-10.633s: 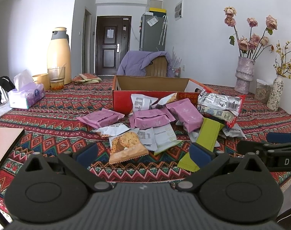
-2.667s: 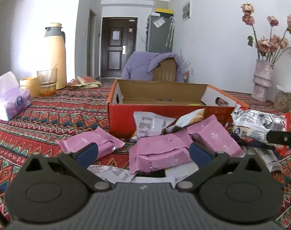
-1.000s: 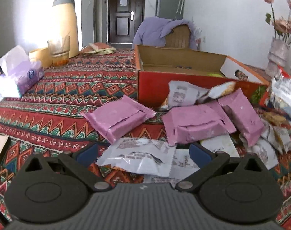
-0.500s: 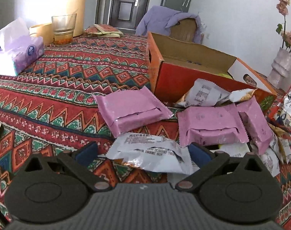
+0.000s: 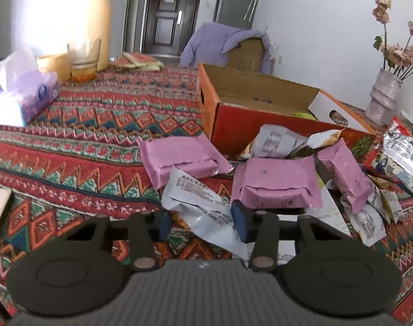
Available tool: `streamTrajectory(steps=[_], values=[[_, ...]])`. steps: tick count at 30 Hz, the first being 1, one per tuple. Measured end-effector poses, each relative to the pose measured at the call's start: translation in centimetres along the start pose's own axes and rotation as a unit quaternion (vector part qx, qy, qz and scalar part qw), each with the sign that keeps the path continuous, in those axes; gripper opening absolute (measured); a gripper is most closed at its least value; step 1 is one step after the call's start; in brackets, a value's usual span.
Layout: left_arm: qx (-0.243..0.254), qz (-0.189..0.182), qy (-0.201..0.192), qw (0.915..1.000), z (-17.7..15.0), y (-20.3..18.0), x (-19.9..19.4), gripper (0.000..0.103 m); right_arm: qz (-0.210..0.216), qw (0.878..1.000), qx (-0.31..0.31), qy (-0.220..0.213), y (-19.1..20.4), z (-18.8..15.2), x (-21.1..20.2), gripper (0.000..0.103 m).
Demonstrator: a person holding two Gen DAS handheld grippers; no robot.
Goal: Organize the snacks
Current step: 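Carry both packets into the box and open both grippers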
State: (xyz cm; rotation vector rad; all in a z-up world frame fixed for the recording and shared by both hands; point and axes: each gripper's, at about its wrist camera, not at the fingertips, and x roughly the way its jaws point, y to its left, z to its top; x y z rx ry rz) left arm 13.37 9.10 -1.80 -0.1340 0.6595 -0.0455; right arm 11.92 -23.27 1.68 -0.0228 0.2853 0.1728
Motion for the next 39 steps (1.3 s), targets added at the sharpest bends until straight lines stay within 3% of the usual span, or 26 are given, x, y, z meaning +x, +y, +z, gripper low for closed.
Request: streamTrajectory(steps=[11,20,32,39], values=[[0.009,0.01,-0.044,0.9989,0.3,-0.5,-3.0,0.044,0.006,1.0,-0.002,-0.009,0.4,0.1,-0.6,0.023],[0.006,-0.012,-0.077,0.9969,2.0,-2.3,-4.1,0.044,0.008,1.0,0.002,-0.019,0.4,0.9,-0.4,0.023],[-0.001,-0.046,-0.118,0.992,7.0,-5.5,-2.8,0.044,-0.002,0.999,0.002,-0.054,0.0,4.3,2.0,0.023],[0.005,-0.054,-0.13,0.99,10.7,-7.9,-0.4,0.044,0.001,0.998,0.003,-0.058,-0.6,7.1,5.8,0.023]])
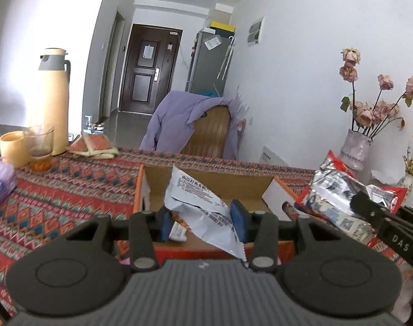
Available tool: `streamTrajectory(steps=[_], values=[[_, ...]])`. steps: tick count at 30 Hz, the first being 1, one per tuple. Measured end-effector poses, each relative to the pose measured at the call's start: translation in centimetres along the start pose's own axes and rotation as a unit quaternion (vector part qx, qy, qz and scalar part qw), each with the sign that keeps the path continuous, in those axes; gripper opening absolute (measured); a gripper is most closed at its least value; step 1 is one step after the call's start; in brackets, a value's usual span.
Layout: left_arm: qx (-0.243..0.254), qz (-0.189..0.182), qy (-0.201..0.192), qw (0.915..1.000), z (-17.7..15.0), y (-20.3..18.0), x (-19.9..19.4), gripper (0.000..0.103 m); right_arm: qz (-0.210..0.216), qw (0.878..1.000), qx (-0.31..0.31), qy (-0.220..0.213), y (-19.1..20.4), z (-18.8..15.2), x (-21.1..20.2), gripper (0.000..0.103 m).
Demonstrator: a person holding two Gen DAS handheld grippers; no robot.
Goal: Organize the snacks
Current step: 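Carry both packets into the box and open both grippers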
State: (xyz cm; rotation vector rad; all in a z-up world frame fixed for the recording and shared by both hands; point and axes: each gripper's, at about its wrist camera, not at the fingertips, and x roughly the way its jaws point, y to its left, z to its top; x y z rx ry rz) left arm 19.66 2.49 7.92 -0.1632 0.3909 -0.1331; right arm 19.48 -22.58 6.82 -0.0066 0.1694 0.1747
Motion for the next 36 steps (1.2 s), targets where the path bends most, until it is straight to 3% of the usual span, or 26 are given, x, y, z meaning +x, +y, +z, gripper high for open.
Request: streamTrajectory(steps=[9,17,25,36], values=[[-0.018,0.006,0.007,0.9998,2.0,-1.2,5.8,0.044,0.007,1.0,0.021,0.021,-1.0,1.9,6.6,0.023],[-0.026,0.032,0.008,0.9991,2.0,-1.1,10.4,0.044,-0.003,0.998,0.03,0.056,-0.9,0.2,11.8,0.023],[-0.019,0.045,0.033,0.9983,-0.3,-0.1,13.1,0.044,-0.007,0.997,0.019,0.079,-0.6,-2.4,13.7,0.023],[-0.02,0.047,0.046,0.9976,-1.3,0.8,13.8,0.045,-0.002,0.995,0.017,0.094,-0.3,-3.5,14.5,0.023]])
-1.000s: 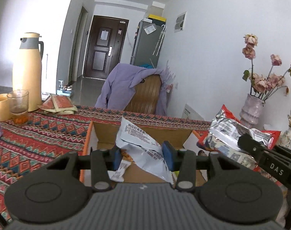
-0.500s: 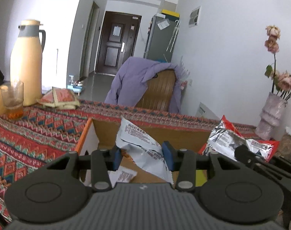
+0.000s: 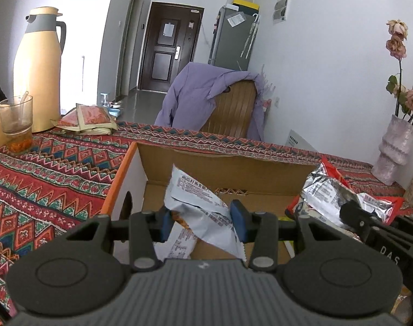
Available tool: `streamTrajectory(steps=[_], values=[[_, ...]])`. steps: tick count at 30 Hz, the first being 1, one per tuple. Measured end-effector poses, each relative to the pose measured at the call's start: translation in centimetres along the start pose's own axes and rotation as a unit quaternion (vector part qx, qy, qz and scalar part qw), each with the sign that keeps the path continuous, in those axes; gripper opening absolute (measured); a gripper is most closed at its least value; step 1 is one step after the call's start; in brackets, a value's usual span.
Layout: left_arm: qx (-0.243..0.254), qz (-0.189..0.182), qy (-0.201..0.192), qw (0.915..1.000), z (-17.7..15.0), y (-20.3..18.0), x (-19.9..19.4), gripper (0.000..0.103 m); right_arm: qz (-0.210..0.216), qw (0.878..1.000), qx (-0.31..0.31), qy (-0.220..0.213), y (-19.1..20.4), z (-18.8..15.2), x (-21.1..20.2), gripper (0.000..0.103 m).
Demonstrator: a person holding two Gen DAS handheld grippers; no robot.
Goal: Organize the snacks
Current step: 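Carry both packets into the box and open both grippers, then withdraw both tools from the box toward the remaining snacks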
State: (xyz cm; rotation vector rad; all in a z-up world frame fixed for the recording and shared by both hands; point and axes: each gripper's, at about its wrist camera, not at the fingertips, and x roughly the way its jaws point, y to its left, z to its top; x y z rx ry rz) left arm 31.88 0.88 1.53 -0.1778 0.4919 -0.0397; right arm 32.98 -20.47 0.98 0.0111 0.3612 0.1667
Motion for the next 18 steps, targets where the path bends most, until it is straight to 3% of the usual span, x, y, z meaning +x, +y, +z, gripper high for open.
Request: streamTrajectory(steps=[4,7,9,11,18], values=[[0.0,0.004,-0.003,1.0,-0.1,0.0,-0.2,0.045,0.006,1.0,0.004,0.007,-0.2,0.0,0.3,0.026],[-0.001,0.007,-0.014,0.9999,0.0,-0.3,-0.9,0.067,0.01,1.0,0.008,0.002,-0.3,0.3,-0.1,0.037],[0.0,0.015,-0.032,0.9994,0.1,-0.3,-1.7,0.088,0.015,1.0,0.013,-0.007,-0.5,0.4,-0.6,0.072],[0.003,0.023,-0.046,0.9987,0.2,-0.5,-2.5,0.101,0.016,1.0,0.015,-0.018,-0.6,0.6,-1.2,0.086],[0.009,0.045,-0.061,0.9971,1.0,-0.6,-4.4,0.103,0.03,0.999,0.019,-0.029,-0.9,1.0,-2.5,0.103]])
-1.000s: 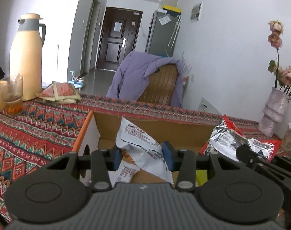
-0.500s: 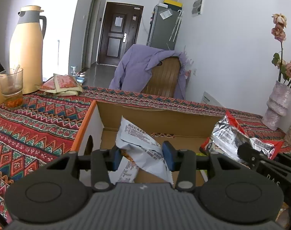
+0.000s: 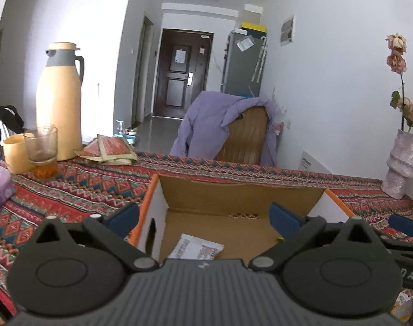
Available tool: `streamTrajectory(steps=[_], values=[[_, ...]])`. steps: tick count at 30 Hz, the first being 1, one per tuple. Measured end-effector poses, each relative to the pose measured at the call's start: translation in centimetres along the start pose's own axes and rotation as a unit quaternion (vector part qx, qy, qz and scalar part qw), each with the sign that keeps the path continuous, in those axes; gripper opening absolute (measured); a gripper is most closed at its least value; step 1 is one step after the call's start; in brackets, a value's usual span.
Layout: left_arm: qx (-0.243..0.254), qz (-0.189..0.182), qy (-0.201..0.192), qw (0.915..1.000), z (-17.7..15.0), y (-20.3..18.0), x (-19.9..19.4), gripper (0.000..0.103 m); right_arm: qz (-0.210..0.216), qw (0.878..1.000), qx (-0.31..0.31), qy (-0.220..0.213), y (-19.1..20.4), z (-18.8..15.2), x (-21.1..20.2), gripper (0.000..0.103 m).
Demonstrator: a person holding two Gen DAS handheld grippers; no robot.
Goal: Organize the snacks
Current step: 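Withdraw both tools from the box toward the remaining snacks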
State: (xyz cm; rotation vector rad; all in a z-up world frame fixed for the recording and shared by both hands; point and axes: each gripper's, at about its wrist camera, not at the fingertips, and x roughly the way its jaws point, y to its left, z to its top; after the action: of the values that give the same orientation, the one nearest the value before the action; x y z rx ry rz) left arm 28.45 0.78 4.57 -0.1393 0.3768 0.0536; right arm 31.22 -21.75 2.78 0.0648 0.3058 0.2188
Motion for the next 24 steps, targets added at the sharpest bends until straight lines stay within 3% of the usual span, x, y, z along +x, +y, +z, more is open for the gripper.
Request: streamTrajectory(steps=[11,19,24], values=[[-0.027,-0.008,0.023,0.9993,1.0,1.0,-0.8,0.103,-0.028,0.999,-0.011,0.012,0.6,1.5,-0.9,0.103],[-0.034,-0.036,0.024,0.9985,2.3,0.9,-4.6,0.103,-0.031,0.999,-0.031,0.007,1.5,3.0,-4.8,0.103],[-0.019,-0.028,0.022,0.9992,1.5,1.1,-7.4,0.103,-0.028,0.999,-0.028,0.017,1.4,2.4,-7.3,0.103]])
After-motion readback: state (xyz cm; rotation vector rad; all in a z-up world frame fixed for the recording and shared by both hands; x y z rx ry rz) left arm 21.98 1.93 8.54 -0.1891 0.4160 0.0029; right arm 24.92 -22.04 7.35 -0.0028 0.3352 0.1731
